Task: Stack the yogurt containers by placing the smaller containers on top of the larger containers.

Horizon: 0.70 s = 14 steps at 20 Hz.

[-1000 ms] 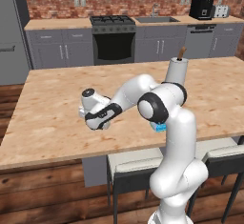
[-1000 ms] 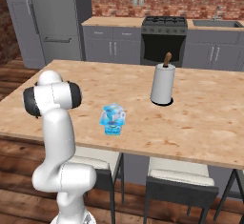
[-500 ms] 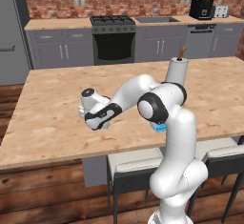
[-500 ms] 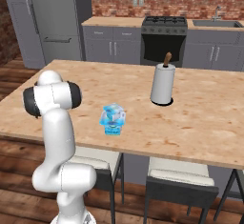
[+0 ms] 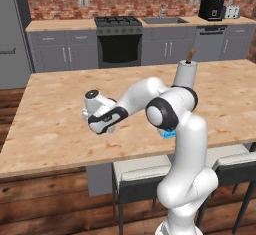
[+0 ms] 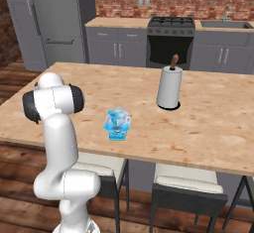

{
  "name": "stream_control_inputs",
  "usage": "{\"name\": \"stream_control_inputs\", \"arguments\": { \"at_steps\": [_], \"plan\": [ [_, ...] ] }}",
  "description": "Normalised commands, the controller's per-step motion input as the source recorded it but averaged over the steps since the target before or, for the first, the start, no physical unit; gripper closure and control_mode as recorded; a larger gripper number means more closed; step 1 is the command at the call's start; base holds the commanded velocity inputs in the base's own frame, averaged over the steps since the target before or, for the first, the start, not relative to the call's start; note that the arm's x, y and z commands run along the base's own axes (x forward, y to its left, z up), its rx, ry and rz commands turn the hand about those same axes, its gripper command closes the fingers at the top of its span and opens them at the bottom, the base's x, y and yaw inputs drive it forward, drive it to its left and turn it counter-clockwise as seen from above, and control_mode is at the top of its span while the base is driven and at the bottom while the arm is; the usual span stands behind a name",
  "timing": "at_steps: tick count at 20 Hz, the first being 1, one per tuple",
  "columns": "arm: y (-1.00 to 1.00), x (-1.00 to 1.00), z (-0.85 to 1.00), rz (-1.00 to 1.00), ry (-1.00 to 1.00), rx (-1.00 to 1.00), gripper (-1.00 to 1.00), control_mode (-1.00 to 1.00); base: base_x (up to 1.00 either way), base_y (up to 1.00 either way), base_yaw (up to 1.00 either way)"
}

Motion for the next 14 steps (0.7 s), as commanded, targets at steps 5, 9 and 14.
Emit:
{"name": "stream_control_inputs", "arguments": {
  "at_steps": [5,9,14],
  "plan": [
    [0.0,-0.05,0.42,-0.02,-0.02,0.0,1.0,-1.0,0.0,0.0,0.0],
    [0.0,-0.17,0.51,0.0,-0.04,0.0,1.0,-1.0,0.0,0.0,0.0],
    [0.0,-0.2,0.52,-0.01,-0.05,-0.01,1.0,-1.0,0.0,0.0,0.0]
  ]
}}
